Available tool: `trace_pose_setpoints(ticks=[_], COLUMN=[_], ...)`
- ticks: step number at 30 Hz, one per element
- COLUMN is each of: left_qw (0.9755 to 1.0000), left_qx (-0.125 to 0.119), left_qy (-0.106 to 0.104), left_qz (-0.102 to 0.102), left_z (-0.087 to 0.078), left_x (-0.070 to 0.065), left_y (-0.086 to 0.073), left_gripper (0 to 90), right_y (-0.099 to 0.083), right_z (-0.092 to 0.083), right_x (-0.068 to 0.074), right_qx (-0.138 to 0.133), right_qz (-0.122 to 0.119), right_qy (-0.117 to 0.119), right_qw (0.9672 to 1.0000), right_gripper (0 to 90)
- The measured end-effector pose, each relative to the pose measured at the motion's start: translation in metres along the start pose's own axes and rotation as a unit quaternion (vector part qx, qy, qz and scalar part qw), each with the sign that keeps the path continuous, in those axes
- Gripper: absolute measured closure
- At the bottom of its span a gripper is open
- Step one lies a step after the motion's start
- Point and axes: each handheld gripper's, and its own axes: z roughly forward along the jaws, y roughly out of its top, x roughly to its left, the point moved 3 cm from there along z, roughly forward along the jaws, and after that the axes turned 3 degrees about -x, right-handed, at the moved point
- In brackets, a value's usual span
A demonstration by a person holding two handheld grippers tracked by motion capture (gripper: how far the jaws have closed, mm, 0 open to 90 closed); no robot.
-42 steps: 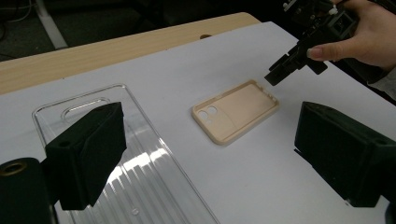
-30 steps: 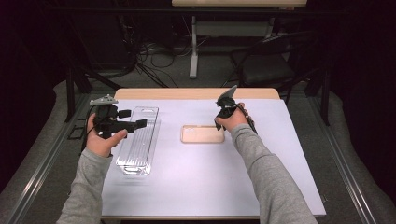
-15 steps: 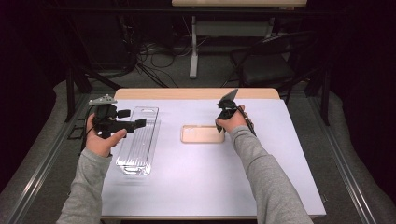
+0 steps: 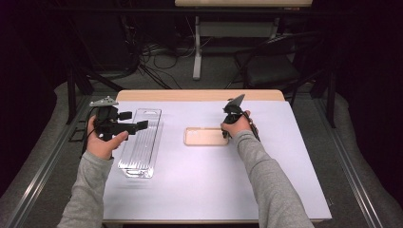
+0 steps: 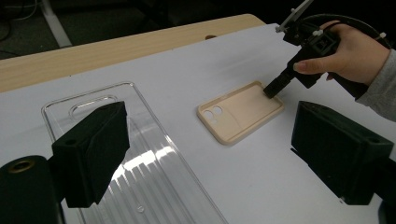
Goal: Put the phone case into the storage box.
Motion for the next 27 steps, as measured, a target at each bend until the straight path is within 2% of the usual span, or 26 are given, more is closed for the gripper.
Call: trace_pose_setpoints(ticks=[27], left_qw=[1.0000], left_qx=[0.000], left_qy=[0.003], left_qz=[0.000], left_z=[0.0004], left_x=[0.0011], left_y=[-0.0006], left_gripper=[12.4], right_y=[0.0008], right_z=[0.0016], right_x=[-0.0022], right_qx=[0.010], right_qz=[0.027], right_qy=[0.009], right_qw=[0.9995], right_gripper=[79.1])
